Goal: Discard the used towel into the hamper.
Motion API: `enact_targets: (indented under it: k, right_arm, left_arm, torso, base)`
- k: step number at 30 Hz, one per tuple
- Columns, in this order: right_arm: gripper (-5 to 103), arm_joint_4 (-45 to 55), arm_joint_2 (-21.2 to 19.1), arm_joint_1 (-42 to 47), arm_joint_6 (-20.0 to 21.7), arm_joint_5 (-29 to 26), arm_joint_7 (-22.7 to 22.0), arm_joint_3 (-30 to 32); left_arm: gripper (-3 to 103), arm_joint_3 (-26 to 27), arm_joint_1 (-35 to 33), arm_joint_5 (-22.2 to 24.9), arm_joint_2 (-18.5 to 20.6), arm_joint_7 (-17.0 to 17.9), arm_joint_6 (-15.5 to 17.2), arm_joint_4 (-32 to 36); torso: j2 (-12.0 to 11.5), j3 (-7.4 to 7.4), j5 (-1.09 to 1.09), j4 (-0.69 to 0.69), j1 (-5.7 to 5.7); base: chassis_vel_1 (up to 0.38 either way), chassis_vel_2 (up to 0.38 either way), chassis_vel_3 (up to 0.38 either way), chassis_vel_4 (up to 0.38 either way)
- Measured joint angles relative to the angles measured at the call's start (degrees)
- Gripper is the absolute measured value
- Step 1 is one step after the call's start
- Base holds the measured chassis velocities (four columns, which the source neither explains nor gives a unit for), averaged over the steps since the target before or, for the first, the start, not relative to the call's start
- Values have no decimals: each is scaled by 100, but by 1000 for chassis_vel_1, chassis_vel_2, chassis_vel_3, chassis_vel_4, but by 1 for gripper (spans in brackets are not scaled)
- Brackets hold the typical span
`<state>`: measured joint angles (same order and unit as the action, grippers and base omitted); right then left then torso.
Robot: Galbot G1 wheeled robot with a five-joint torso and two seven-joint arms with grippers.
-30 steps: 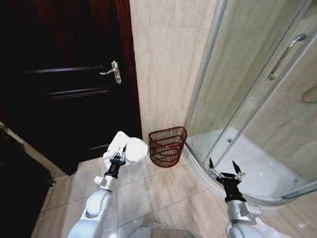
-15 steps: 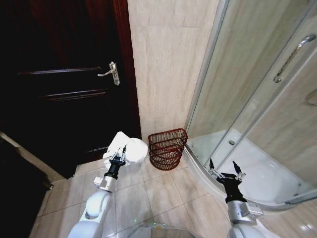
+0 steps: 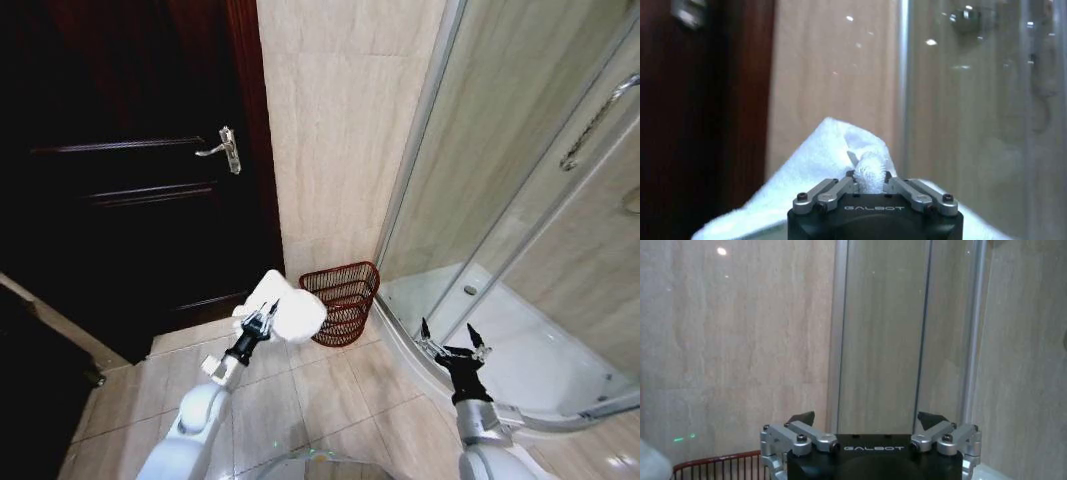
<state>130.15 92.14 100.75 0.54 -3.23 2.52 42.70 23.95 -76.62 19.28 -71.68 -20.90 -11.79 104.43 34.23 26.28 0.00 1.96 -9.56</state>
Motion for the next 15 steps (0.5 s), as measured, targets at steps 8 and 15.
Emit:
enact_targets:
  k: [8,15]
  right_arm:
    - [100,-43,0,-302,346,45,-69,121]
    - [100,6,0,-470,571,48,-156,181]
  left_arm:
    - [12,-1447,1388,-7,53,179,425,-715]
    - [12,-2298,2637,-23,-239,1015,519,-1644]
  torso:
    - [1,1,1,0,-1]
    - [1,2,1,-2,-2]
  base:
    - [0,0,0,0]
    - [0,0,0,0]
